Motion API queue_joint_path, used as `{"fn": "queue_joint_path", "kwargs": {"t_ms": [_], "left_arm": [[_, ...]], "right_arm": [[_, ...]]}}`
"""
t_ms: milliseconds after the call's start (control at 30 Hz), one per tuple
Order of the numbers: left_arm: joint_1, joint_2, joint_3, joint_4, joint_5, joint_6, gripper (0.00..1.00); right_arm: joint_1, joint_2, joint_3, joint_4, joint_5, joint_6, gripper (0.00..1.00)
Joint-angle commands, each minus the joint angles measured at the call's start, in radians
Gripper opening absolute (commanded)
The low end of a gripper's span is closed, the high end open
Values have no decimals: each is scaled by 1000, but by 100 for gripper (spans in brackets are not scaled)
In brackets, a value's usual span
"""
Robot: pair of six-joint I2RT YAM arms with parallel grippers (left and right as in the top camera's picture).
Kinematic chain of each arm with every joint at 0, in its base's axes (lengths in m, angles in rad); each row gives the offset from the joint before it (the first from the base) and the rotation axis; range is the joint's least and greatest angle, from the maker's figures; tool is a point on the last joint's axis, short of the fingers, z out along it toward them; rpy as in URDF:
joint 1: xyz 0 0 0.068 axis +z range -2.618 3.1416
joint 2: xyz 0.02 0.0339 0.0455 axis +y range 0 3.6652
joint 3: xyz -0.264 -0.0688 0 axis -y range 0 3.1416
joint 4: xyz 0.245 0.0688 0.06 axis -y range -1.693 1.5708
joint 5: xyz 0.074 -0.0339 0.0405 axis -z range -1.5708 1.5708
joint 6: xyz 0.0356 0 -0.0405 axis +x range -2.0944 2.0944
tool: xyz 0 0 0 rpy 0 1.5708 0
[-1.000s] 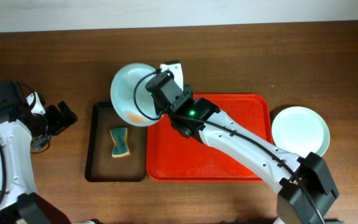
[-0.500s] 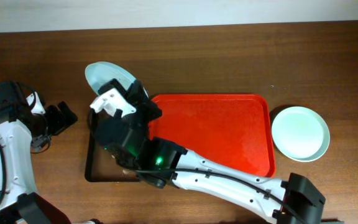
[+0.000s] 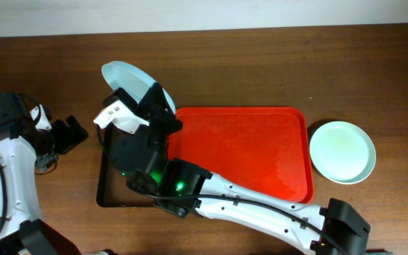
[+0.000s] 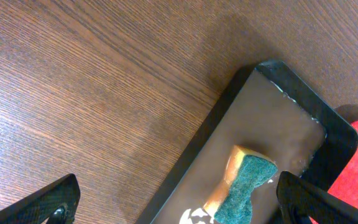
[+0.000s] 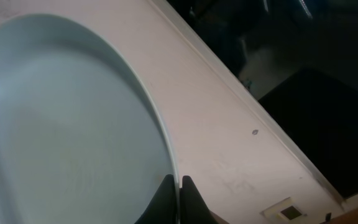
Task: Clean dirty plates on tray and stack at the side
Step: 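Lift the scrubbed plate with the right gripper and tilt it over the black tray, then carry the plate right and set it on the plate stack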
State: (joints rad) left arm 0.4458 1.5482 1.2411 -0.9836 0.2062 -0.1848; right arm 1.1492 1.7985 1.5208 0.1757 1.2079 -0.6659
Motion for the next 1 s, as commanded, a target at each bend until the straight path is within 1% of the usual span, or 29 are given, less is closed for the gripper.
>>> {"fn": "queue_joint_path", "kwargs": {"t_ms": [0,233,300,367,433,467,500,567,633,667,733,767,833,900,967], "left_arm": [[4,-11,17,2,8,-13,99],[4,-11,17,2,8,-13,99],[4,-11,17,2,8,-13,99],[4,-11,17,2,8,-13,99],[4,-11,17,2,8,-13,99],[4,-11,17,2,8,-13,99],[4,-11,17,2,8,-13,99],[4,-11,17,2,8,-13,99],[4,-11,17,2,8,-13,99],[4,-11,18,2,8,-13,99],[4,-11,17,2,8,-13,99],[4,-11,17,2,8,-13,99],[4,-11,17,2,8,-13,99],[4,-11,17,2,8,-13,99],[4,-11,17,2,8,-13,99]], "right_arm": [[9,-8,19,9,23,-4,4],[9,-8,19,24,17,2,4],[9,-8,19,23,17,69,4],[9,-8,18,-7,16,236,4],[8,-8,18,-118,15,438,4],[8,-8,18,-204,-6,549,4],[3,-8,18,-299,-63,657,4],[-35,-8,18,-529,-301,954,4],[-86,-8,18,-641,-447,1133,4],[-136,-8,18,-698,-555,1226,4],[-232,-11,18,-746,-730,1262,4],[-317,-31,18,-777,-853,1294,4],[-435,-79,19,-806,-1002,1307,4],[-557,-146,19,-860,-1118,1307,4],[-671,-205,19,-964,-1156,1307,4]]}}
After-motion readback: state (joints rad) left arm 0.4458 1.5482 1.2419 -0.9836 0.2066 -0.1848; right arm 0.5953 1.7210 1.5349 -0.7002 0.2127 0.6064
